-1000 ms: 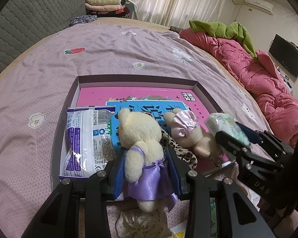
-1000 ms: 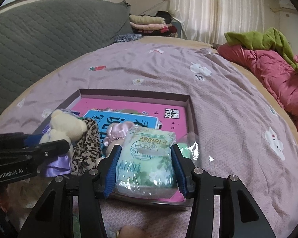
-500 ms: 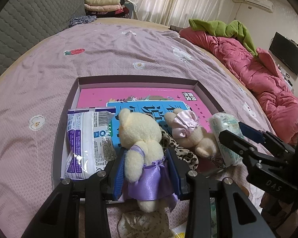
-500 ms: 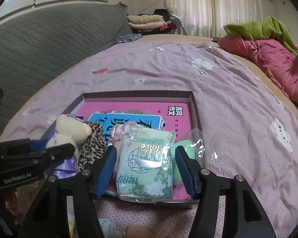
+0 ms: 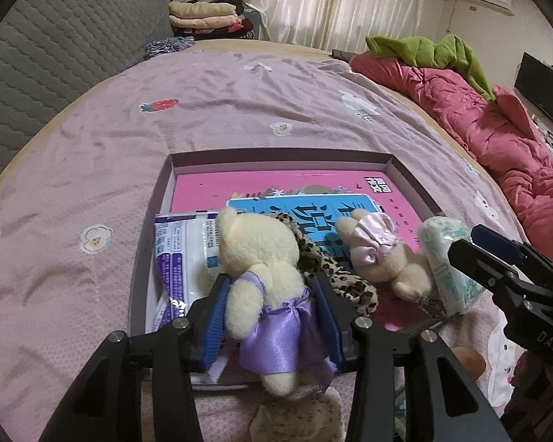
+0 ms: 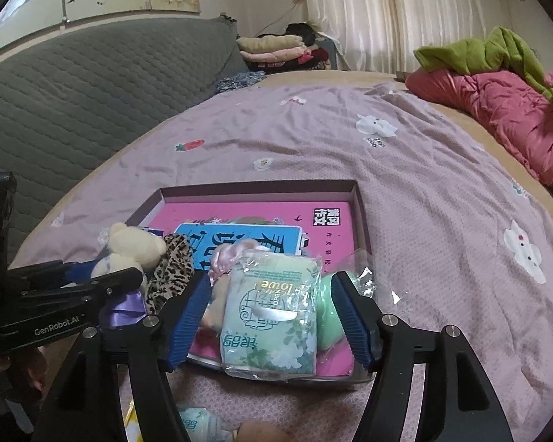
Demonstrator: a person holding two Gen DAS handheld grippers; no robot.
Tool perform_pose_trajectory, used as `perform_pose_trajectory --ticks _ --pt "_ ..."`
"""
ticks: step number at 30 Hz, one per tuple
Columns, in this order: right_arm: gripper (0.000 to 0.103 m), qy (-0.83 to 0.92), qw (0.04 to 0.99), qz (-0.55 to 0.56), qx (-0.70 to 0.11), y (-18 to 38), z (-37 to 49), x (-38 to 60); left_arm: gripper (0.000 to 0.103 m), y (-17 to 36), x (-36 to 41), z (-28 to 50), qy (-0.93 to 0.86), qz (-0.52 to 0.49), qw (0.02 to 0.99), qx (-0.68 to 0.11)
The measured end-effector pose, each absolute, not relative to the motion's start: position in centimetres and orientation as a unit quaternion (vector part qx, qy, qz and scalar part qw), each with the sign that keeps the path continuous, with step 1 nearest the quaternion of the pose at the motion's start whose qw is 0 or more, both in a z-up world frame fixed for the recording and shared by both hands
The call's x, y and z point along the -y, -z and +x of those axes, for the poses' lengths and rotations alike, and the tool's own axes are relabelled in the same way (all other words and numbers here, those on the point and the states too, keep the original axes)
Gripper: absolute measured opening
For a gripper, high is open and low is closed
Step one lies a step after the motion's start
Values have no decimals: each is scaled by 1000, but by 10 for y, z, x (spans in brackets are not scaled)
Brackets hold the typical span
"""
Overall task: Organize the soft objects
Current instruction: 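Open the right tool on the tissue pack while the left tool lowers and releases the cream bear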
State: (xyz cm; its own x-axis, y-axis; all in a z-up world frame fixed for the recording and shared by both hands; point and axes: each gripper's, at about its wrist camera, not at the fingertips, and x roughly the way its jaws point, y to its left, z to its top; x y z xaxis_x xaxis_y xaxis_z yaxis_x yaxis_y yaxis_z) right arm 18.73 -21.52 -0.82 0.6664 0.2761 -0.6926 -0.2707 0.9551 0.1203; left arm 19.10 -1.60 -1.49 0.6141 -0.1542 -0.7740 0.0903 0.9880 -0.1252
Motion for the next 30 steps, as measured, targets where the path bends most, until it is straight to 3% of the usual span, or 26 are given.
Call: perform_pose_trajectory --ticks 4,30 --pt "70 -154 912 2 -381 8 187 214 53 13 14 190 61 -30 901 -429" --pt "72 -158 908 10 -388 10 187 216 60 -2 -4 179 40 -41 908 -414"
